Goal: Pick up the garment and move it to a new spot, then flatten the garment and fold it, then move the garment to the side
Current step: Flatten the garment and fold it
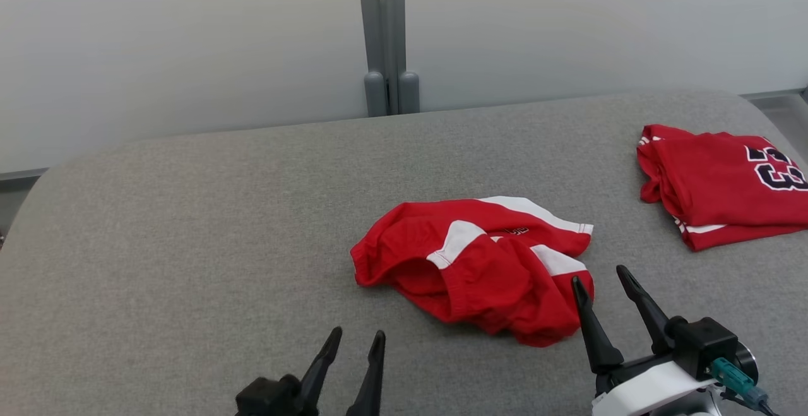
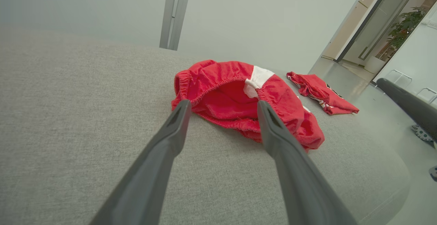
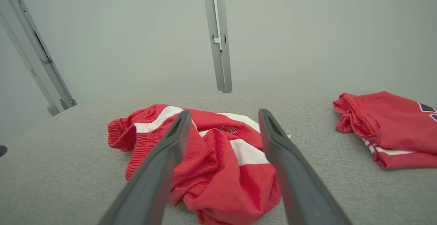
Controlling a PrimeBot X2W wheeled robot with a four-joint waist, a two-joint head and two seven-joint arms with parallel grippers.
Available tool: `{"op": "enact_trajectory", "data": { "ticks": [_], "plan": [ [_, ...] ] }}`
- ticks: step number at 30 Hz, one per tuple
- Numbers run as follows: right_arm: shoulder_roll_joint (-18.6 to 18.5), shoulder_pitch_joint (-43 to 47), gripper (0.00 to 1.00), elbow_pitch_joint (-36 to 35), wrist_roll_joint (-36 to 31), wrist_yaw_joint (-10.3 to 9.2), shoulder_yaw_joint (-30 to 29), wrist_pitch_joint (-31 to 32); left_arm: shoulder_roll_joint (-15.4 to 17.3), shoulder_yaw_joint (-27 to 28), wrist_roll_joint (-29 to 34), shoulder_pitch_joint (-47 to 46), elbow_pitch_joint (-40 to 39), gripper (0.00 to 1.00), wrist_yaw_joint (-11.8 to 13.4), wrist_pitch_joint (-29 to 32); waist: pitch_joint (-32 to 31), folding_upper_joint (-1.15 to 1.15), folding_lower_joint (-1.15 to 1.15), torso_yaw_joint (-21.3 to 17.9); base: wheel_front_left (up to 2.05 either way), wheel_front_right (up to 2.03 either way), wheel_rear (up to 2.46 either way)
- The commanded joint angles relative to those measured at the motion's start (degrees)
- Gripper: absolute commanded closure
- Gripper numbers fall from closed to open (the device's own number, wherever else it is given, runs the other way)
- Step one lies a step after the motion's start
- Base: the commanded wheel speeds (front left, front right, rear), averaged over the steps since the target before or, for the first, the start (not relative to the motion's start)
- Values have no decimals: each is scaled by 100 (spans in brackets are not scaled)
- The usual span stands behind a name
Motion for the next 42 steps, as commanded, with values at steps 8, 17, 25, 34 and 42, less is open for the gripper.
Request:
{"op": "enact_trajectory", "data": {
  "ticks": [8,17,25,34,42],
  "plan": [
    [-99,-192,0,-35,-62,-10,47,-13,23,-804,-1512,-1290,837,0,-70,239,478,0,0,-462,0,0,0],
    [-92,-436,0,-93,-18,-10,-1,-13,24,-1202,-3350,-2115,980,0,-52,915,938,0,0,-743,0,0,0],
    [-23,-508,0,-101,-21,-10,7,-12,23,-1200,-3350,-2535,1381,0,72,740,1062,0,0,-913,0,0,0],
    [-3,-481,0,-88,-32,-10,-21,-12,26,-1093,-3370,-2601,1626,50,64,395,1057,0,0,-935,0,0,0],
    [-12,-543,0,-102,-28,-10,-41,-13,25,-1176,-3436,-2667,1726,100,-38,372,1117,0,0,-856,0,0,0]
  ]
}}
